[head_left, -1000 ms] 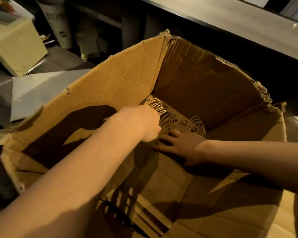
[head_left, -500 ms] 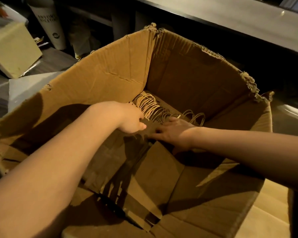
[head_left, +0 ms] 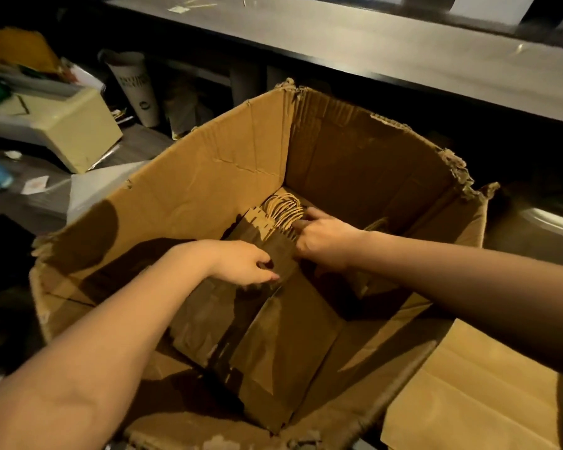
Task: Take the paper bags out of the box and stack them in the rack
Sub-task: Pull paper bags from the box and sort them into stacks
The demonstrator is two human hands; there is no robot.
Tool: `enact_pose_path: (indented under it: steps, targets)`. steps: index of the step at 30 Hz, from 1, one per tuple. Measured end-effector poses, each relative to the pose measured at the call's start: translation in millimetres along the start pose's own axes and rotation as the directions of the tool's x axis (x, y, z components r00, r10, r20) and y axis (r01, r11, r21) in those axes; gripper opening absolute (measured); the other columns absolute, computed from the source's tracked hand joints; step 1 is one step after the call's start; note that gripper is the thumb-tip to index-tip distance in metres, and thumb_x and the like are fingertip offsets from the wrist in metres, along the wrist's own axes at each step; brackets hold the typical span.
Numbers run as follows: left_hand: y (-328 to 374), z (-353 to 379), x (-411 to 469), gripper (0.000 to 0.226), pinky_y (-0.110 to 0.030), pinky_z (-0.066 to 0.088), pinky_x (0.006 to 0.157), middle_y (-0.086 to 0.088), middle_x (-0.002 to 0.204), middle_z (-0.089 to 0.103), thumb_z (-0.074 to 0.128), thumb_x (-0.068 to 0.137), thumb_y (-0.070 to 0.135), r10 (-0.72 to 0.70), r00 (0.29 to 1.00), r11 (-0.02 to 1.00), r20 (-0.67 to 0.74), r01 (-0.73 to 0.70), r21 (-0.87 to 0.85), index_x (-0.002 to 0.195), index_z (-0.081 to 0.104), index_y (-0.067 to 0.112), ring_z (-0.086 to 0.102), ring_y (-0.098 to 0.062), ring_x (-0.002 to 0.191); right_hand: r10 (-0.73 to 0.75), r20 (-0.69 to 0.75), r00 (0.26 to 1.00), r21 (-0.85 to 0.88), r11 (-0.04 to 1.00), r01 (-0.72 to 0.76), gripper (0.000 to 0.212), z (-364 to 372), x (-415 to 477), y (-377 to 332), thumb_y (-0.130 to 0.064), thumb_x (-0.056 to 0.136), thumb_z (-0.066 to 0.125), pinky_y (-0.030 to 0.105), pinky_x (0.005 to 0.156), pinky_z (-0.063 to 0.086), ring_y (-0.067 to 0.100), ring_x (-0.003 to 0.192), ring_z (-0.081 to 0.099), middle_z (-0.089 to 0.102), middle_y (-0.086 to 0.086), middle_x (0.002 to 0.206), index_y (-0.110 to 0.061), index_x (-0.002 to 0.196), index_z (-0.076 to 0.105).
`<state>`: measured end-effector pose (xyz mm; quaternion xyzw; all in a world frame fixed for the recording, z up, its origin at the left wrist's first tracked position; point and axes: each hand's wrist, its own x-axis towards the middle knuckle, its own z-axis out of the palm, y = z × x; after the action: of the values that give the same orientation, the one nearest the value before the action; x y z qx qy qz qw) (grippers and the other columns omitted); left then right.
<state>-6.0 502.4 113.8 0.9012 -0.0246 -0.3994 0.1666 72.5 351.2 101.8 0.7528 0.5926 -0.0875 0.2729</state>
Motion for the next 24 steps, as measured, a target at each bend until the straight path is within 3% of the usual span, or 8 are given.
enact_pose_path:
  steps: [5,7,10,13,16,18,21,24]
  targets:
    - [23.5,1.9,-4.3,0.045,-0.033,0.043,0.086,-0.014,0.126,0.054,0.046,0.095,0.044,0.091,0.996,0.995,-0.02,-0.091,-0.038,0.123,0.05,0.009,0.055,-0.021,0.103,0.05,-0.147,0.988,0.06,0.997,-0.041,0.029,-25.1,-27.6,17.7,-0.032,0.09,0.056,0.042,0.11,0.018,0.021,0.129,0.037,0.059,-0.002,0.121,-0.025,0.118,0.06]
    - [32.9,-6.9,-10.5,0.033,-0.026,0.042,0.076,-0.009,0.121,0.057,0.048,0.096,0.037,0.096,0.974,0.995,-0.207,-0.096,0.008,0.118,0.052,0.013,0.054,-0.014,0.091,0.101,-0.246,0.964,0.101,0.992,-0.078,0.027,-36.8,-48.5,27.9,-0.035,0.09,0.055,0.04,0.111,0.017,0.018,0.126,0.038,0.059,-0.005,0.117,-0.029,0.116,0.061]
    - [50.0,-23.9,-30.5,0.029,-0.03,0.051,0.081,-0.001,0.112,0.062,0.051,0.095,0.031,0.113,0.828,0.992,-0.549,-0.067,0.103,0.121,0.056,0.019,0.059,-0.013,0.094,0.201,-0.421,0.884,0.178,0.974,-0.137,0.023,-49.3,-79.5,41.5,-0.035,0.092,0.053,0.04,0.11,0.019,0.017,0.12,0.043,0.061,-0.005,0.109,-0.028,0.111,0.064]
    - [86.9,-45.5,-64.4,0.031,-0.029,0.049,0.075,0.003,0.101,0.062,0.046,0.095,0.039,0.205,0.597,0.936,-0.776,0.111,0.333,0.12,0.056,0.025,0.059,-0.013,0.093,0.303,-0.64,0.706,0.274,0.948,-0.159,0.02,-58.4,-114.7,56.5,-0.033,0.089,0.055,0.042,0.097,0.028,0.026,0.103,0.054,0.065,0.002,0.09,-0.023,0.1,0.069]
    - [128.6,-68.2,-99.2,0.036,-0.028,0.033,0.062,0.005,0.069,0.044,0.035,0.096,0.05,0.369,0.451,0.753,-0.813,0.368,0.546,0.112,0.053,0.024,0.05,-0.015,0.073,0.4,-0.755,0.519,0.348,0.916,-0.199,0.031,-66.3,-148.8,64.2,-0.037,0.086,0.044,0.038,0.087,0.028,0.028,0.093,0.056,0.066,0.004,0.085,-0.02,0.1,0.067]
    - [156.0,-79.9,-121.2,0.044,-0.029,0.03,0.059,0.0,0.071,0.049,0.031,0.094,0.055,0.457,0.364,0.672,-0.811,0.455,0.584,0.109,0.055,0.022,0.054,-0.021,0.072,0.428,-0.81,0.402,0.38,0.904,-0.196,0.027,-71.7,-173.5,67.1,-0.031,0.085,0.049,0.036,0.084,0.027,0.029,0.093,0.055,0.069,0.003,0.093,-0.018,0.104,0.064]
    - [193.9,-87.2,-141.9,0.051,-0.03,0.029,0.061,0.001,0.065,0.042,0.031,0.09,0.06,0.528,0.273,0.693,-0.804,0.409,0.594,0.107,0.059,0.021,0.042,-0.017,0.068,0.466,-0.853,0.235,0.426,0.882,-0.202,0.031,-71.8,-213.6,69.0,-0.032,0.085,0.048,0.034,0.085,0.029,0.027,0.099,0.05,0.066,0.003,0.104,-0.018,0.11,0.059]
    - [229.4,-88.9,-148.4,0.046,-0.029,0.029,0.063,0.012,0.062,0.029,0.036,0.089,0.06,0.51,0.217,0.808,-0.832,0.212,0.55,0.099,0.062,0.023,0.036,-0.011,0.07,0.519,-0.849,0.101,0.486,0.841,-0.24,0.039,-60.6,-252.6,69.9,-0.034,0.087,0.051,0.038,0.092,0.035,0.024,0.108,0.046,0.06,0.004,0.116,-0.018,0.122,0.053]
